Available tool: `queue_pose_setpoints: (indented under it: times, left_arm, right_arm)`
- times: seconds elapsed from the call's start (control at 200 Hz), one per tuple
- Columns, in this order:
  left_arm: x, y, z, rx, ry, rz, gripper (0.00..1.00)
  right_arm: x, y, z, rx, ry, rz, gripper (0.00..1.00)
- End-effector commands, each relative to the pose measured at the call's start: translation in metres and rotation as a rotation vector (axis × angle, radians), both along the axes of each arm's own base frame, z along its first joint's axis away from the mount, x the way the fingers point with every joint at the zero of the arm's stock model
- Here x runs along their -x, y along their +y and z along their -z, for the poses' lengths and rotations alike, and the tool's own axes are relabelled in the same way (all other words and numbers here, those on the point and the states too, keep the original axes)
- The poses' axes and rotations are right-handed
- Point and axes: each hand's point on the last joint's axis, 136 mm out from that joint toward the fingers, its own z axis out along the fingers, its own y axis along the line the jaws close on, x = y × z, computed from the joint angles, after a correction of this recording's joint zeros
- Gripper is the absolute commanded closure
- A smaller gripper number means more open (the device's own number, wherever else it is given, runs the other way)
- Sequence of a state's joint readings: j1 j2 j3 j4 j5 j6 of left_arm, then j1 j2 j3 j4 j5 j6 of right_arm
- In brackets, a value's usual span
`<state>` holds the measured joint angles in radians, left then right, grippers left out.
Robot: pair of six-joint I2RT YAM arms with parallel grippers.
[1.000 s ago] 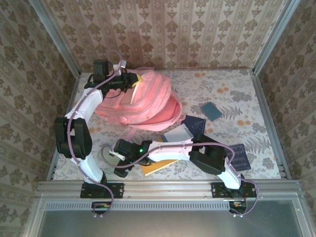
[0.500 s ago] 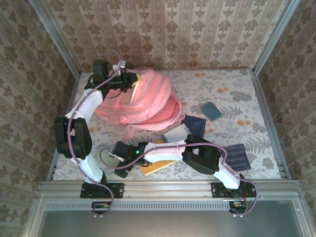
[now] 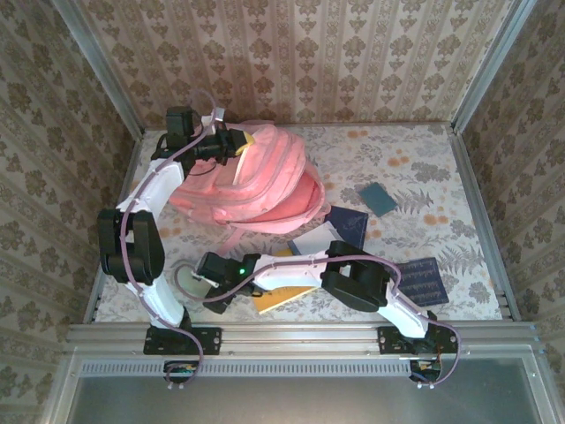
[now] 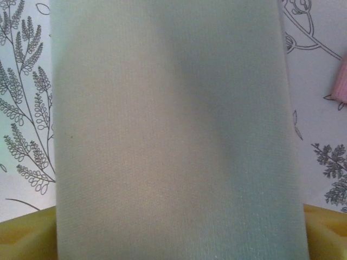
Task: Pack the student bag
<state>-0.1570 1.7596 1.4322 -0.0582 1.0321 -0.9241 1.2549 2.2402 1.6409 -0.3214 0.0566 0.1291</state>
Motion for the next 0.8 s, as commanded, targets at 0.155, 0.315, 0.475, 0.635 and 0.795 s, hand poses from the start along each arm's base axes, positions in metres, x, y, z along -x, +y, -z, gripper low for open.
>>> queue_pose_setpoints:
  times: [0.155,0.315,0.475,0.635,0.795]
  left_arm:
    - [-0.003,0.004,-0.011,0.019,-0.058,0.004,1.0]
    - [-0.003,0.003,-0.011,0.018,-0.059,0.005,1.0]
    - [-0.003,0.004,-0.013,0.023,-0.06,0.01,1.0]
    - [0.0,0.006,-0.033,0.023,-0.103,0.027,1.0]
    - [0.003,0.009,-0.057,0.036,-0.141,0.039,1.0]
  right_arm:
    - [-0.001,-0.008,-0.024,-0.074,-0.06,0.007,0.26]
    - [-0.006,-0.03,-0.055,-0.113,-0.121,0.054,0.28]
    - [-0.016,-0.076,-0.087,-0.123,-0.218,0.149,0.31]
    - [-0.02,-0.139,-0.115,-0.12,-0.311,0.25,0.32]
    - [-0.019,-0.205,-0.137,-0.117,-0.367,0.363,0.32]
